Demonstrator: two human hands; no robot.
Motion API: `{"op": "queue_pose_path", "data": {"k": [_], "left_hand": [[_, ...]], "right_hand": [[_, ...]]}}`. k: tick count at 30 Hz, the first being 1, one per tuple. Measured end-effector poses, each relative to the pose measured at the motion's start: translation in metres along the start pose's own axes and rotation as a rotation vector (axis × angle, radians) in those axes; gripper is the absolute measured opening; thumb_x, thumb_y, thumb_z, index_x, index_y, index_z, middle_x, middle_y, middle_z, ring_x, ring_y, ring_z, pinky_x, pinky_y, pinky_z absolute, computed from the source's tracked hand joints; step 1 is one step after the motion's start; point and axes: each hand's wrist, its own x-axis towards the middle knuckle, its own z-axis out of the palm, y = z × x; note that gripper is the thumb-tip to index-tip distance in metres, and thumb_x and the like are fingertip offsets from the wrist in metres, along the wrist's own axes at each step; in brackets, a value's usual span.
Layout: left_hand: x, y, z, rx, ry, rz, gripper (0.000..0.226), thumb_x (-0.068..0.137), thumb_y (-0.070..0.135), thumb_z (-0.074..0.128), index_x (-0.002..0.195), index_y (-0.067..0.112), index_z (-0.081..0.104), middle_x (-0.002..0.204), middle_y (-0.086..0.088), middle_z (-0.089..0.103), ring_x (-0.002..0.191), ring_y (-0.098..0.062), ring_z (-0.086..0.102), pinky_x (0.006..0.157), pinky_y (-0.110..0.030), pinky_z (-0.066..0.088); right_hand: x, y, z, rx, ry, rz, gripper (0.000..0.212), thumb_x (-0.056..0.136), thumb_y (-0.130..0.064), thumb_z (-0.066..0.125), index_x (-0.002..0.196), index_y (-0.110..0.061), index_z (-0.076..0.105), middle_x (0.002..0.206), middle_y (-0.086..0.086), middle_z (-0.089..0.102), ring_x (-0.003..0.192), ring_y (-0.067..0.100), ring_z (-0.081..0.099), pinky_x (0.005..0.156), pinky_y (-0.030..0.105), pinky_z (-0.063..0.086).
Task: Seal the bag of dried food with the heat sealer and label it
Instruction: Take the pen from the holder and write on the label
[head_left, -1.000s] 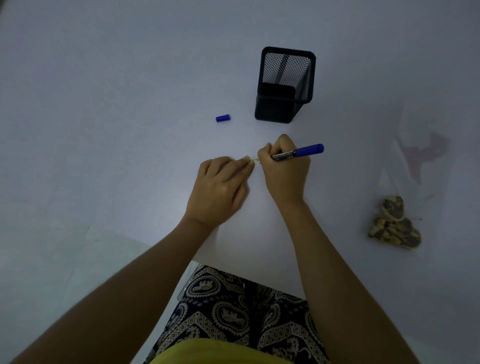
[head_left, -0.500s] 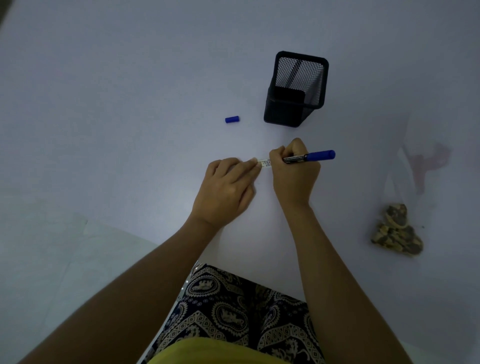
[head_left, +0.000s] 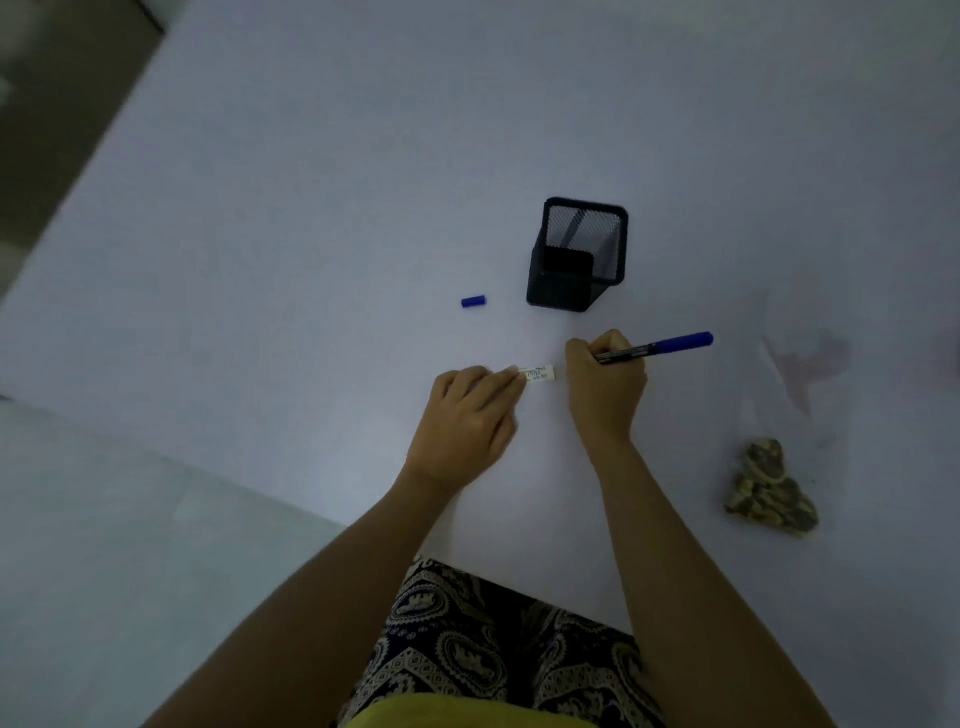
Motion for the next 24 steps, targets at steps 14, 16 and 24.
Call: {"op": "queue_pose_path", "data": {"k": [14, 16, 24], "left_hand": [[0.027, -0.003, -0.016, -0.102, 0.038, -0.060, 0.023, 0.089, 0.026, 0.052, 0.092, 0.018, 0.072, 0.093, 0.002, 0.071, 0.090, -0.020, 0.061, 0.082, -0.029, 0.034], [0.032, -0.003, -0.016, -0.113, 0.046, -0.066, 0.024, 0.089, 0.027, 0.050, 0.090, 0.018, 0.072, 0.090, 0.002, 0.070, 0.090, -0.020, 0.060, 0.082, -0.029, 0.034], [0.048, -0.012, -0.020, -0.165, 0.063, -0.056, 0.023, 0.089, 0.030, 0.053, 0.088, 0.017, 0.072, 0.085, 0.001, 0.067, 0.085, -0.016, 0.056, 0.080, -0.025, 0.032]], "right_hand": [[-0.010, -0.039, -0.066, 0.180, -0.164, 0.377, 0.041, 0.087, -0.032, 0.069, 0.059, -0.018, 0.041, 0.051, -0.001, 0.041, 0.035, 0.003, 0.033, 0.033, 0.017, 0.029], [-0.008, -0.043, -0.066, 0.164, -0.180, 0.360, 0.040, 0.087, -0.032, 0.069, 0.060, -0.017, 0.043, 0.052, 0.000, 0.042, 0.035, 0.003, 0.033, 0.033, 0.017, 0.030], [-0.004, -0.048, -0.065, 0.160, -0.174, 0.383, 0.040, 0.086, -0.032, 0.070, 0.060, -0.018, 0.042, 0.051, -0.001, 0.043, 0.036, 0.003, 0.034, 0.034, 0.017, 0.031]]}}
